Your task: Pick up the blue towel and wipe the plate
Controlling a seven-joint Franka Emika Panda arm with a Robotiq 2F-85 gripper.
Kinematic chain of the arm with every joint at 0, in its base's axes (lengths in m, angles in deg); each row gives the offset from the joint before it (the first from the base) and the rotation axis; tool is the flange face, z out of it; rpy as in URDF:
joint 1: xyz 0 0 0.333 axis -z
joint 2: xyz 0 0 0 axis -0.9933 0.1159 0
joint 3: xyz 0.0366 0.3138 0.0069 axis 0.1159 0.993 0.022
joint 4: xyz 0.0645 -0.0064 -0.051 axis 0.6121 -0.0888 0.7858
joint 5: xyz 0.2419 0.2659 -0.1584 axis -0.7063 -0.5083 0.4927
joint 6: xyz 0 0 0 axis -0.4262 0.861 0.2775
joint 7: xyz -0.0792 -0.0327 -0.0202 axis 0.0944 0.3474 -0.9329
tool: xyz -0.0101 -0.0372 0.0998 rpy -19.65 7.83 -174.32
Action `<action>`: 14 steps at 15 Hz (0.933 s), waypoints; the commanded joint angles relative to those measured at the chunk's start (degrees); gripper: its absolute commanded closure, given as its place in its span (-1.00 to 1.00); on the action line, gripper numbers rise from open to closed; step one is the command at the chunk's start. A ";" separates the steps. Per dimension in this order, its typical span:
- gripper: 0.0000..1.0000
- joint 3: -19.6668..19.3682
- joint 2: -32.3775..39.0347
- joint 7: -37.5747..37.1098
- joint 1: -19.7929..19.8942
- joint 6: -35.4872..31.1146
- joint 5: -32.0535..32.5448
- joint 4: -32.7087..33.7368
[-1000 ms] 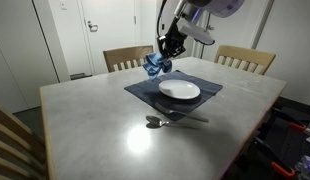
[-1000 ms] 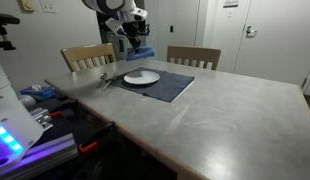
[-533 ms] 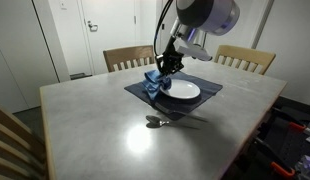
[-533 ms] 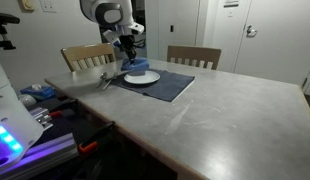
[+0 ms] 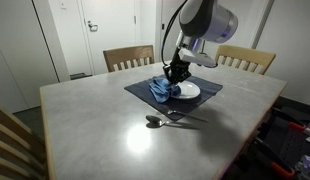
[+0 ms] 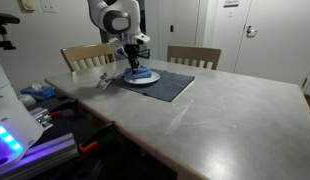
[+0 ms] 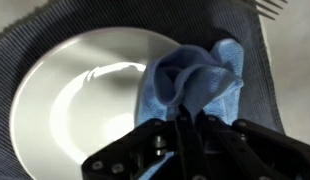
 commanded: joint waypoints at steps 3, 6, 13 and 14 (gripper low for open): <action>0.96 -7.90 0.55 -7.98 -4.43 11.44 8.30 1.85; 0.96 -15.67 0.97 -17.96 -10.82 9.21 17.99 2.21; 0.96 -23.78 2.91 -38.61 -19.89 6.86 34.57 3.50; 0.96 -21.76 2.91 -38.06 -18.59 4.85 32.85 3.21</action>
